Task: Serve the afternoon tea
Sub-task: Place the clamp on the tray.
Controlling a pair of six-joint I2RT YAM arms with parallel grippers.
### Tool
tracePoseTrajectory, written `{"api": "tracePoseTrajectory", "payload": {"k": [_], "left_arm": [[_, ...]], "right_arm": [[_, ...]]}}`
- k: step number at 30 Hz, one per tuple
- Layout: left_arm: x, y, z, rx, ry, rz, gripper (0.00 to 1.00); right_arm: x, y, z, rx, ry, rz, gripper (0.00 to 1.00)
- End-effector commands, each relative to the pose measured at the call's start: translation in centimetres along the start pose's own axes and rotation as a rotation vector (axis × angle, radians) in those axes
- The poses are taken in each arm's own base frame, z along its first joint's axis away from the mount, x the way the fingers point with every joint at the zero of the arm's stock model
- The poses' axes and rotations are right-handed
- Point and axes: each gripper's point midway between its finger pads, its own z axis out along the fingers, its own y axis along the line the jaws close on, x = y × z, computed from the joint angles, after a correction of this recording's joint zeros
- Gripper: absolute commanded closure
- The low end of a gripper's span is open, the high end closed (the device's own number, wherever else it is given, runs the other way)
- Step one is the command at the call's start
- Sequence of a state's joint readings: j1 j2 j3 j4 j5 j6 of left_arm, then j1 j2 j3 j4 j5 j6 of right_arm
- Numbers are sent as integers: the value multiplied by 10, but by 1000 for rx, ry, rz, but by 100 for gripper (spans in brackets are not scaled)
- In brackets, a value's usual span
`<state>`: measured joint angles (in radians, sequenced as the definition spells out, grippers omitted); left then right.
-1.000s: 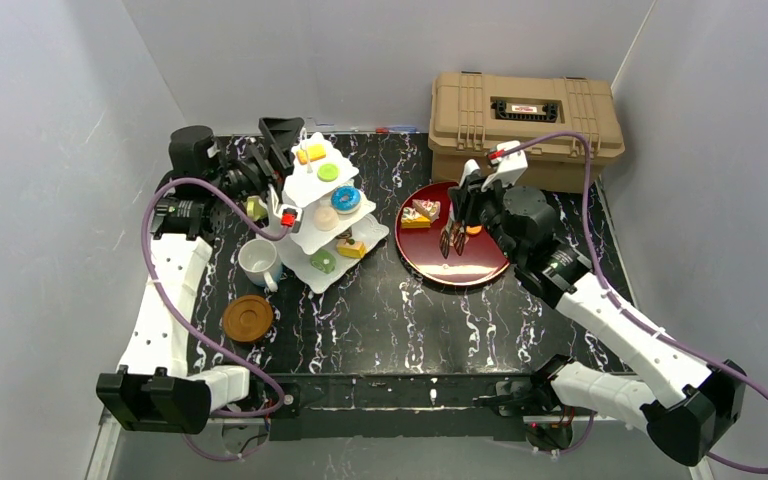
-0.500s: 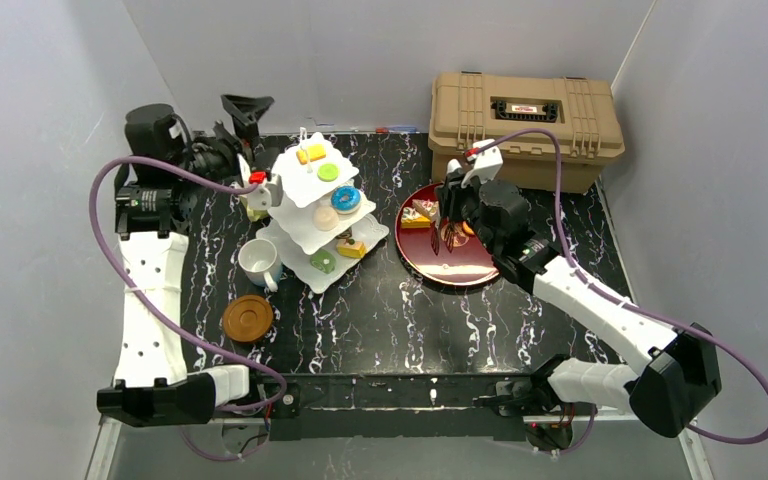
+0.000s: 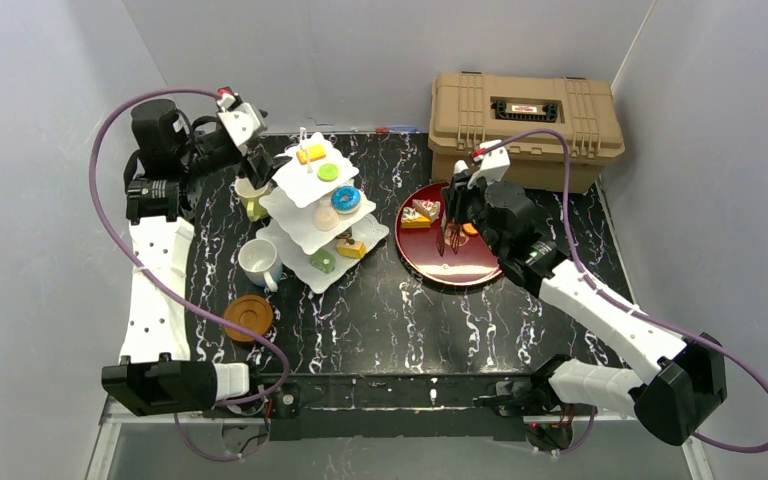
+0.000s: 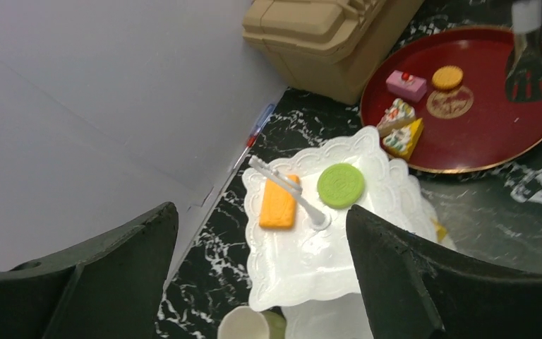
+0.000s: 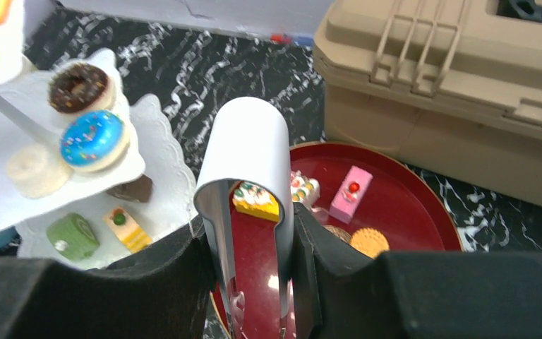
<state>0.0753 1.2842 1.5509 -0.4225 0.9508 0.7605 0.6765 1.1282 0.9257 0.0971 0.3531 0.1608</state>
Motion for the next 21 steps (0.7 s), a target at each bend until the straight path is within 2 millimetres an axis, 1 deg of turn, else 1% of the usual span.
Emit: {"api": "tracePoseTrajectory", "payload": {"k": [1,3,5,6,7,8,10,13,14,16,17,18,21], "left_arm": [[-49,3,-13,-41,-93,-144,13],[-60,4,-16,-45,-110,-160,13],[-69,3,-19,-49,-132,-160,13],[-78,1,-24,-58,-152,-181,13],[-80,0,-24,-61,-156,-194,13],[-80,1,-25,-66,-157,-200,13],[-78,3,-24,-84,-159,-221,12],[-70,11,-21,-126,-145,-296,11],[-67,15,-20,-144,-135,-321,10],[-60,20,-20,-178,-113,-352,8],[-57,22,-20,-194,-104,-355,8],[-54,23,-20,-208,-96,-357,8],[-47,26,-21,-235,-74,-371,7]], "right_arm": [[-23,-14,-4,76,21,-18,85],[-10,-20,-1,113,138,-60,86],[-1,-20,1,111,203,-94,86],[2,-14,5,61,200,-124,85],[5,-8,8,23,199,-135,84],[12,-3,16,-12,222,-152,84],[28,6,33,-65,286,-195,84],[63,18,63,-141,423,-263,84],[78,20,72,-162,471,-277,84],[99,24,88,-199,546,-294,84],[104,27,95,-215,560,-295,85],[113,29,101,-234,582,-297,85],[132,35,114,-263,615,-287,84]]}}
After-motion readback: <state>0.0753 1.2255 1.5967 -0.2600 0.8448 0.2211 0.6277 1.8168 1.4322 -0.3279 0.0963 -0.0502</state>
